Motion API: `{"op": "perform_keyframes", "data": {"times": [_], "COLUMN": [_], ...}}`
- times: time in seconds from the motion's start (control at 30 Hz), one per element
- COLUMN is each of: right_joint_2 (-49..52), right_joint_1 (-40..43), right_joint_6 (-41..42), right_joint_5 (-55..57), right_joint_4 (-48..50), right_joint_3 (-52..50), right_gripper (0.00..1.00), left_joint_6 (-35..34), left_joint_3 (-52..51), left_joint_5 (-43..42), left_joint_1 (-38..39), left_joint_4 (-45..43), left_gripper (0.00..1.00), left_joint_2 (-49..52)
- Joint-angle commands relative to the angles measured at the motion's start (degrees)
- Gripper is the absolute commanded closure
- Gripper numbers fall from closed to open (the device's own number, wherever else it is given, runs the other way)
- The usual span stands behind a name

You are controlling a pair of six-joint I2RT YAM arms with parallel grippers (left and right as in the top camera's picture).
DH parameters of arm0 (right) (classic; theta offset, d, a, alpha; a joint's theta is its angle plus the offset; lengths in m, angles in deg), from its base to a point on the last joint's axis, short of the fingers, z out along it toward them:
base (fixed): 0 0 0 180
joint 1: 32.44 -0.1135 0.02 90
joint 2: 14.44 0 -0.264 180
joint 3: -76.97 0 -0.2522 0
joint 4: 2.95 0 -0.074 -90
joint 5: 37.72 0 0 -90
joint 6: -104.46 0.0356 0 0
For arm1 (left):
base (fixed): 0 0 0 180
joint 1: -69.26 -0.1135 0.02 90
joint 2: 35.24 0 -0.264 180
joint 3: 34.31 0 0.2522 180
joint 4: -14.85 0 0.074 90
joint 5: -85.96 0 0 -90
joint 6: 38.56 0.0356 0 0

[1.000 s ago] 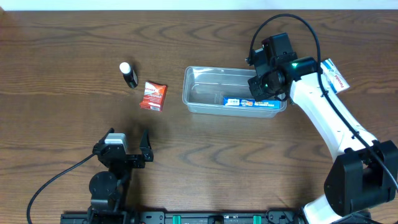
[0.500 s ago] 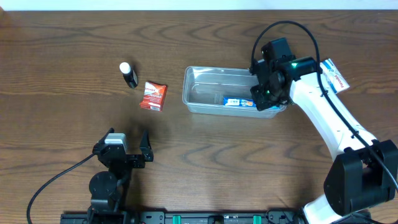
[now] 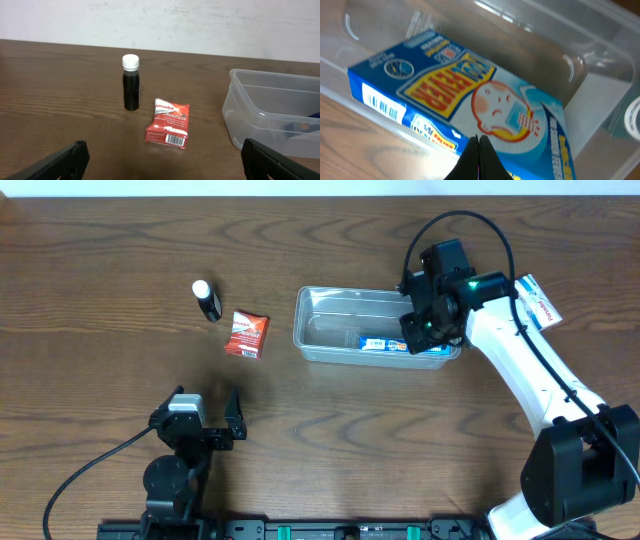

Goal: Pack container
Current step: 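Release the blue box flat in the container and raise the right gripper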

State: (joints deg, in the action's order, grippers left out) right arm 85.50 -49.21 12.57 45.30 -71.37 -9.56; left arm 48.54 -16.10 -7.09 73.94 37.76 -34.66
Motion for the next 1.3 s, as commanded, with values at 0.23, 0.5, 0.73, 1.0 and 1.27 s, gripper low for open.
{"op": "perform_keyframes", "data": {"times": [0.23,0.5,0.73,1.0,1.27], "right_joint_2": [0.5,0.6,0.3,0.3,0.2], "right_joint_1": [1.8,1.5,1.9,3.8,3.7], "right_joint_6": [0.7,2.3,1.4,-1.6,-15.6], "right_joint_5": [-0.8,-1.2,-1.8,-4.6,-5.3], "right_joint_4": [2.2,2.0,-0.4,0.9,-6.7], "right_joint_3": [-0.2,-5.6,-4.9,-0.8,7.5], "right_gripper": [0.99,0.99,0.99,0.99,0.87], "left_joint_6": [0.7,0.7,0.7,0.7,0.7], "left_joint_3": [-1.6,-1.6,-1.6,-1.6,-1.6], "left_joint_5": [-0.4,-0.4,-0.4,-0.4,-0.4], "left_joint_1": [0.1,0.1,0.1,0.1,0.1], "left_joint_4": [0.6,0.6,0.6,0.6,0.6], "left_gripper": [0.02,0.02,0.02,0.02,0.02], "left_joint_2": [-0.3,-0.3,-0.3,-0.3,-0.3]}}
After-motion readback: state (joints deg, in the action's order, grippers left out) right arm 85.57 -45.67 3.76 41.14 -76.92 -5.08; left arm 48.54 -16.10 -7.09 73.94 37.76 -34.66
